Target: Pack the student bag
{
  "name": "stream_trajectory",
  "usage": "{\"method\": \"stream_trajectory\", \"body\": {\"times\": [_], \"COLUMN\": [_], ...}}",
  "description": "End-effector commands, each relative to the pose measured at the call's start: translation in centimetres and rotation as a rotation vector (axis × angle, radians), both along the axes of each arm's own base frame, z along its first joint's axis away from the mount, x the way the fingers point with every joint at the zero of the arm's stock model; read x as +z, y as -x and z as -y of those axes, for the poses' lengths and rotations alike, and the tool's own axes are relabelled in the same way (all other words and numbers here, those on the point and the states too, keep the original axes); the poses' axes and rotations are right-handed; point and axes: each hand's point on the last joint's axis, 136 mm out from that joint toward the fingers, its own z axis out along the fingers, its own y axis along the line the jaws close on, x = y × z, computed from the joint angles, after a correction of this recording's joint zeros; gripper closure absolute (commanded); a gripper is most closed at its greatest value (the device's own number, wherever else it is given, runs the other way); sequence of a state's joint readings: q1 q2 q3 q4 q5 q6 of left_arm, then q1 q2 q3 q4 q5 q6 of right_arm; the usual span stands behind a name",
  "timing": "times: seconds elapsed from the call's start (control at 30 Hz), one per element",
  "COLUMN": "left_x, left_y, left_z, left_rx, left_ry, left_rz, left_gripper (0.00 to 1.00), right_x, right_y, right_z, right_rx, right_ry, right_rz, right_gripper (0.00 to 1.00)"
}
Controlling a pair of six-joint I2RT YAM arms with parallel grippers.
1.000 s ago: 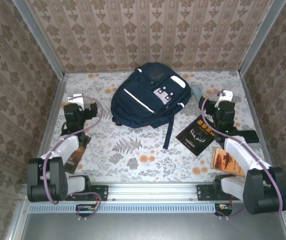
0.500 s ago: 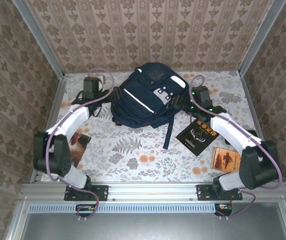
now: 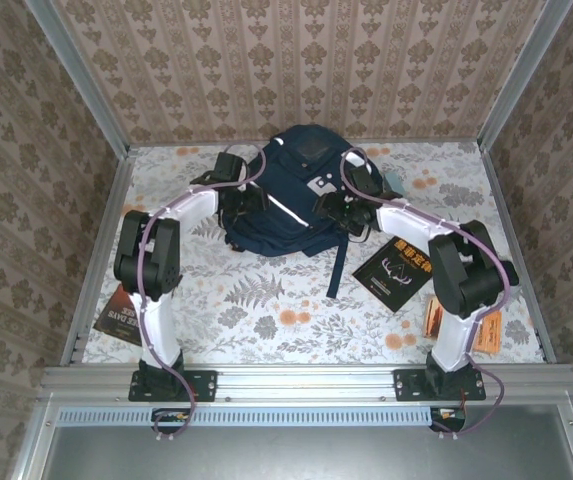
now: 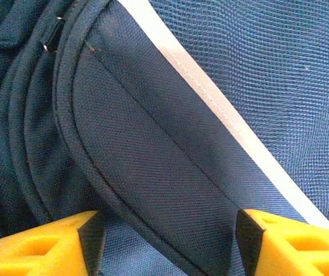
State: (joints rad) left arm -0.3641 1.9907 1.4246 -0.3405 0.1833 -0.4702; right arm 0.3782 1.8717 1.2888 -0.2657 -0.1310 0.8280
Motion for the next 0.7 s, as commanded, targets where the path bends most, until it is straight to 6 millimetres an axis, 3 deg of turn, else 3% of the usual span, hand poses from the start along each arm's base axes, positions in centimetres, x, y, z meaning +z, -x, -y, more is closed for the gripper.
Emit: {"method": "stream_trajectory", "body": {"times": [0.0,0.17,0.37,0.47,0.53,0.67], "left_x": [-3.1,-6.1,-6.1,-4.2,-2.3,3.1], "left_y": [4.2,10.5,16.7,18.0,18.2,18.2], "left_z": [-1.8,-4.3,-6.5,-6.7,-6.7,-6.2], "left_rx": [0.027,0.071,0.15,0.136,0.105,0.022], "left_ry": [-0.053,-0.083,-0.068,-0.083,-0.112,-0.231], "left_rz": [-0.151,-0.265,-0.32,-0.286,-0.244,-0.093], "left_gripper": [0.38,0.4,0.39,0.38,0.36,0.26], "right_x": [-1.7,-3.3,-4.8,-4.6,-3.0,2.9], "right_y": [-0.1,0.5,4.1,5.1,4.9,4.5], "right_z": [-0.8,-3.0,-5.9,-6.1,-5.7,-4.1], "right_rx": [0.045,0.142,0.253,0.272,0.266,0.252], "right_ry": [0.018,-0.024,-0.055,-0.063,-0.057,-0.031], "right_rz": [-0.064,-0.12,-0.187,-0.201,-0.17,-0.028], "right_gripper": [0.2,0.25,0.26,0.3,0.3,0.25]}}
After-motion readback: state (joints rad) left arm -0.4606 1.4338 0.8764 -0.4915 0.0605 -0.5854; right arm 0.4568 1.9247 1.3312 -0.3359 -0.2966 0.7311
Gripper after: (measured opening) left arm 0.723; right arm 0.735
